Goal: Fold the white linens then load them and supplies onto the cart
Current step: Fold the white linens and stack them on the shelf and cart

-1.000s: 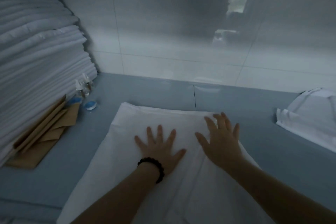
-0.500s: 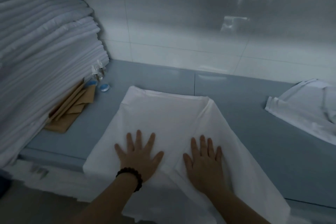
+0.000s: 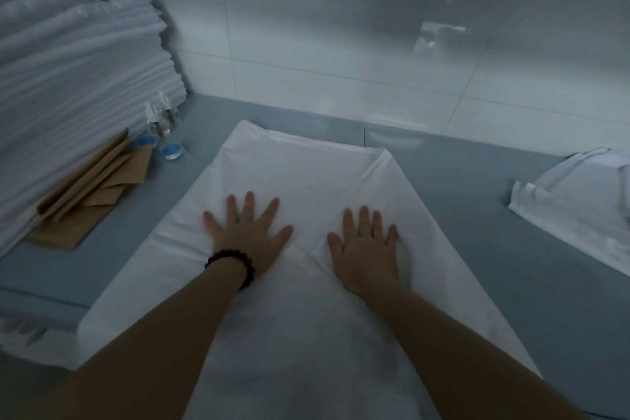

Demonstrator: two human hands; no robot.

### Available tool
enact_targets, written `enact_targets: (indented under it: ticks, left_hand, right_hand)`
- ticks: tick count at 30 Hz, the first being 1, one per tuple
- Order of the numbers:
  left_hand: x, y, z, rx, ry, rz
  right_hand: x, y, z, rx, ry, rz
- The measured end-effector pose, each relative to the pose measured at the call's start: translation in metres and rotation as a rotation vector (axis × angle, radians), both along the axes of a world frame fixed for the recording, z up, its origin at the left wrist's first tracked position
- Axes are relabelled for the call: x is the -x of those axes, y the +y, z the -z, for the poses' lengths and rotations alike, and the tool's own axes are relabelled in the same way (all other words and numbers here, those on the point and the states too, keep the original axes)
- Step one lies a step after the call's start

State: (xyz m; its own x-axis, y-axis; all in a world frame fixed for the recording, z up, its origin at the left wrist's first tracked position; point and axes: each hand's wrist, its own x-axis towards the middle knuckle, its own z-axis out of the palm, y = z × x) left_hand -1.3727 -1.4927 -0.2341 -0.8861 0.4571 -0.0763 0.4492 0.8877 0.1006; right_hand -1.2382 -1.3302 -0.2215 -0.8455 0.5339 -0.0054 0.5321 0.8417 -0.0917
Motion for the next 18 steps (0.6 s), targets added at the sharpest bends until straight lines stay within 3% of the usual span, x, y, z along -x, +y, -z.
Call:
enact_targets:
  ticks: [9, 12, 15, 18]
  left_hand:
    - [0.044, 0.024, -0.008, 0.0, 0.007, 0.021]
    - [0.035, 0.023, -0.014, -0.035, -0.023, 0.043]
    - [0.015, 0.03, -0.021, -0.156, -0.124, 0.074]
    - [-0.012, 0.052, -0.028, -0.267, -0.255, 0.138]
  right_hand:
    - [0.051, 0.027, -0.003, 0.007, -0.037, 0.007]
    - [0.049, 0.028, -0.018, 0.132, -0.116, -0.035]
    - [0.028, 0.038, -0.052, 0.333, 0.013, -0.143]
    - [-0.021, 0.05, -0.085, 0.271, 0.113, -0.248]
